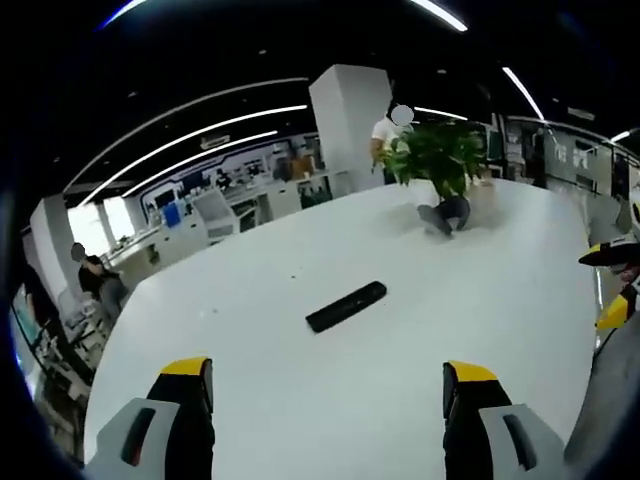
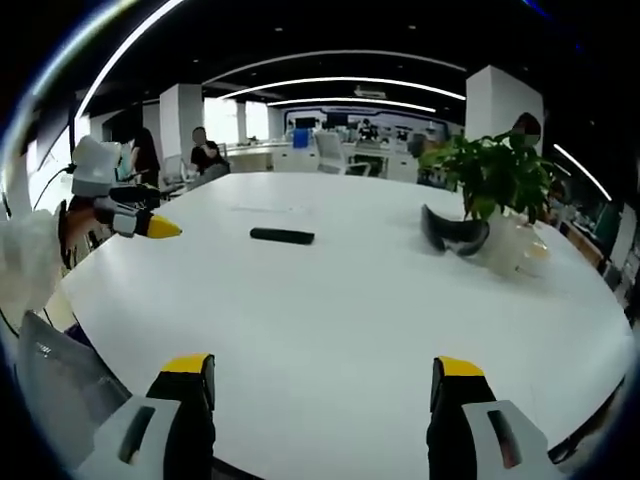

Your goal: Press the specified remote control buttons in sequence, fully releasing each button before pressing the next.

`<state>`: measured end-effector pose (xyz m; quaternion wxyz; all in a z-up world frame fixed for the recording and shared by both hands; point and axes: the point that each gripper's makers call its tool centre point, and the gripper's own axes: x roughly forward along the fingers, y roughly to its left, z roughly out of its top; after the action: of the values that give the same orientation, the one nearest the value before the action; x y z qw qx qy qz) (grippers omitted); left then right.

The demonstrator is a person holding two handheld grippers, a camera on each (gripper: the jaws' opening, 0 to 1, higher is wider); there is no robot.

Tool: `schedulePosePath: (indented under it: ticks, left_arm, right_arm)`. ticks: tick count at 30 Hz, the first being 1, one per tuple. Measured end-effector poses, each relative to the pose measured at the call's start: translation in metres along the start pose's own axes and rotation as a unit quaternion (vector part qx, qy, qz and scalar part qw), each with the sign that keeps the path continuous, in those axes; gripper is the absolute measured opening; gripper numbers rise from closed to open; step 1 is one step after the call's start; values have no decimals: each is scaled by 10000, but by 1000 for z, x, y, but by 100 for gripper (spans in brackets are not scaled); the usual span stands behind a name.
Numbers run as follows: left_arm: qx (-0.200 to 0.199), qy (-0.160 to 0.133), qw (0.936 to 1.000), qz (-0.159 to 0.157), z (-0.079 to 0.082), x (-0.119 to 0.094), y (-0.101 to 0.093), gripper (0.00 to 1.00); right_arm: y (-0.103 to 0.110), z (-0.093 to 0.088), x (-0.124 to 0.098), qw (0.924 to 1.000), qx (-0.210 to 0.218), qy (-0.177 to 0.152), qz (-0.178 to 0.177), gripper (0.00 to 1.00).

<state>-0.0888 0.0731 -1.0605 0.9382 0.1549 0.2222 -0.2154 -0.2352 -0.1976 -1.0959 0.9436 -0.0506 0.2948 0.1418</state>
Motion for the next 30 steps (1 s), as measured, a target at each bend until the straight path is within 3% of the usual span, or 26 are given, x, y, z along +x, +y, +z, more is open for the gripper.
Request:
schedulePosePath:
  ticks: [16,27,30]
  left_arm:
    - [566,31,9975,-423,28,63,0,98]
    - [943,234,9932,-635,33,107,13,94]
    - [1047,317,9924,-560,31,123,19,90]
  right_arm:
    - [1,-8,3,9996,-143,238,-30,87]
    - [4,-12,6,9990,-230,382,6,84]
    - [5,-13,7,9988,-248,423,28,84]
